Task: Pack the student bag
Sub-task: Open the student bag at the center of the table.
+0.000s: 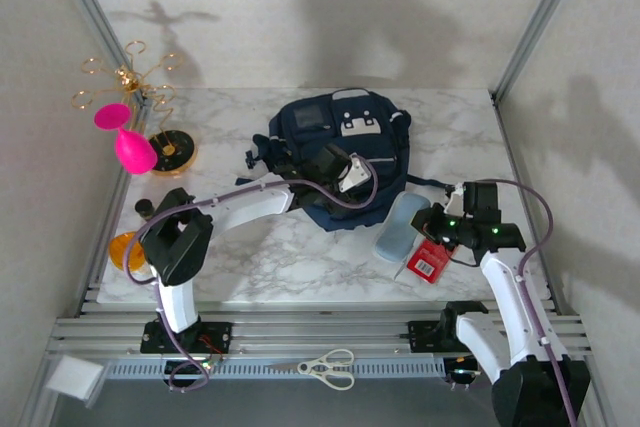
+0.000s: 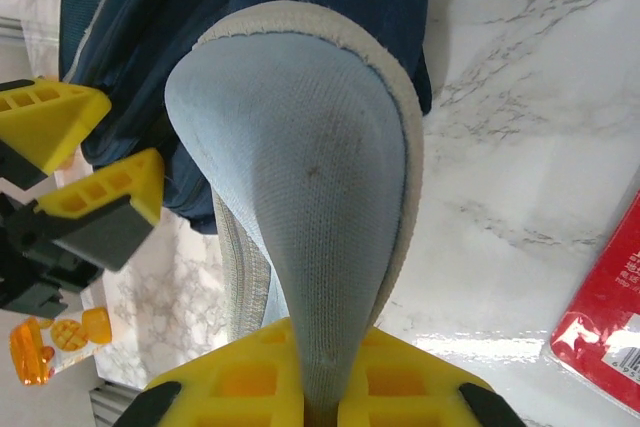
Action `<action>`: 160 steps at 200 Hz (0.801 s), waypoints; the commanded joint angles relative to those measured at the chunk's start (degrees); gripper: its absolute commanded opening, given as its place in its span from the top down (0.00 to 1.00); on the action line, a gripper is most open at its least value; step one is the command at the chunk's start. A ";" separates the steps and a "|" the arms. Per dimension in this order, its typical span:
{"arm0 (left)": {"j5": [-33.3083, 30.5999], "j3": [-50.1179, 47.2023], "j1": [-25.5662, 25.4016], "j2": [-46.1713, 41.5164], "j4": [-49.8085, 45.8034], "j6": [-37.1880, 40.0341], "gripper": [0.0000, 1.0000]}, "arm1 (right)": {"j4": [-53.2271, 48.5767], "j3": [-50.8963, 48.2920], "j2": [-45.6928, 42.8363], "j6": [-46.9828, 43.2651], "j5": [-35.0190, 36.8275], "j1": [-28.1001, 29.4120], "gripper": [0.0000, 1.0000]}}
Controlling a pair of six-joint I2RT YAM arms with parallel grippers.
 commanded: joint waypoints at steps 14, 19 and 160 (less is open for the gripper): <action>-1.84 4.16 2.47 2.35 2.21 4.81 0.65 | -2.00 4.56 0.56 -1.89 0.60 -1.17 0.90; -1.89 4.65 2.66 2.38 2.15 4.90 0.70 | -2.22 4.95 0.71 -2.08 0.85 -1.32 0.90; -1.40 16.40 3.65 -3.30 6.50 -13.40 1.00 | 29.69 -0.09 9.92 19.56 -12.67 -1.35 0.92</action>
